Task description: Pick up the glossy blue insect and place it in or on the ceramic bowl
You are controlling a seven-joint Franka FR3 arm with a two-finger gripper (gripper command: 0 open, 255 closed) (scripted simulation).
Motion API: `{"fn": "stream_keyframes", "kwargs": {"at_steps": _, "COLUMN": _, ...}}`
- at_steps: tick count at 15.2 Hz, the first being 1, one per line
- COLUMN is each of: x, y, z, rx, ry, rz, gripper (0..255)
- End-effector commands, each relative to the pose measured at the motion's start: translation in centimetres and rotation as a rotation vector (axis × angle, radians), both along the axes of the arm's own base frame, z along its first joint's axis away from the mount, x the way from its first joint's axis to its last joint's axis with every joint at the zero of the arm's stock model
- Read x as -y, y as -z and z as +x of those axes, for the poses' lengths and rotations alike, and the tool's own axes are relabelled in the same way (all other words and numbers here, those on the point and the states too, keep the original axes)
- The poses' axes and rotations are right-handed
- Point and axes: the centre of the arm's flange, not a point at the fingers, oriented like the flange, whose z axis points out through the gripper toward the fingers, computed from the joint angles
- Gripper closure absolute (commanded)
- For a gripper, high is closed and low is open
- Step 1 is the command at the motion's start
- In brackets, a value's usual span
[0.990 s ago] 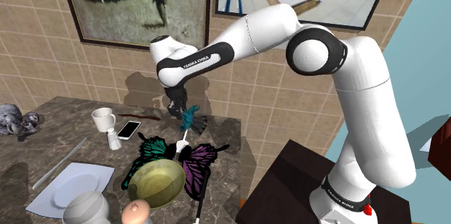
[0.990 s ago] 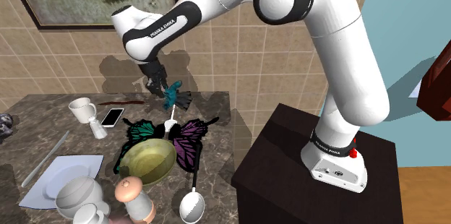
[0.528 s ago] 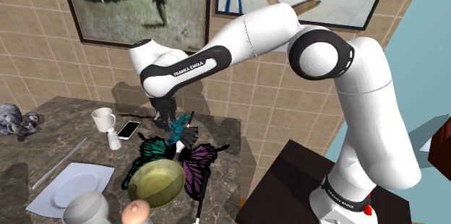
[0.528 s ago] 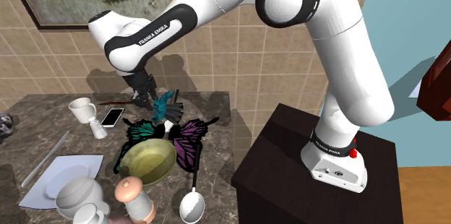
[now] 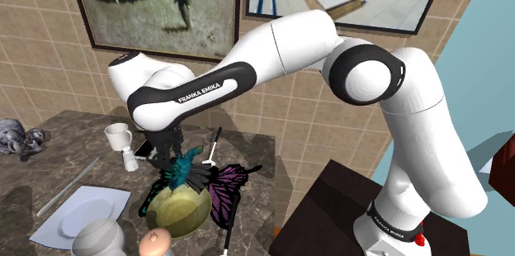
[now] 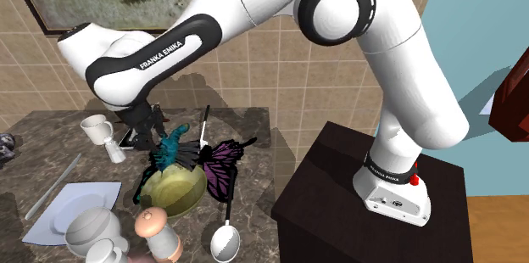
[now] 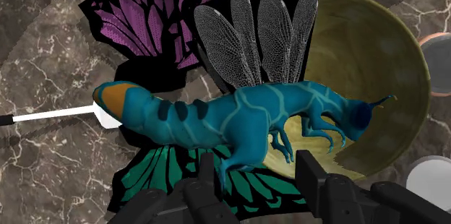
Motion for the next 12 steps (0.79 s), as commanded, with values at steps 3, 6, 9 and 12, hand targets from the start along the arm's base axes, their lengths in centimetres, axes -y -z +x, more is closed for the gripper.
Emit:
{"fn": "stream_keyframes", "kwargs": {"at_steps": 3, "x": -4.4, "y": 0.4, "z": -1.5, "rx": 0.000, "ry": 0.002, "rz": 0.000, "gripper": 255}}
{"fn": "stream_keyframes", "kwargs": {"at_steps": 6, "x": -4.4, "y": 1.9, "z": -1.5, "rx": 0.000, "ry": 0.002, "rz": 0.000, "gripper": 255}}
{"fn": "stream_keyframes", "kwargs": {"at_steps": 9, "x": -4.4, "y": 3.5, "z": -1.5, "rx": 0.000, "ry": 0.002, "rz": 0.000, "gripper": 255}}
{"fn": "stream_keyframes", "kwargs": {"at_steps": 12, "x": -4.4, "y": 5.1, "z": -1.5, "rx": 0.000, "ry": 0.002, "rz": 0.000, "gripper": 255}}
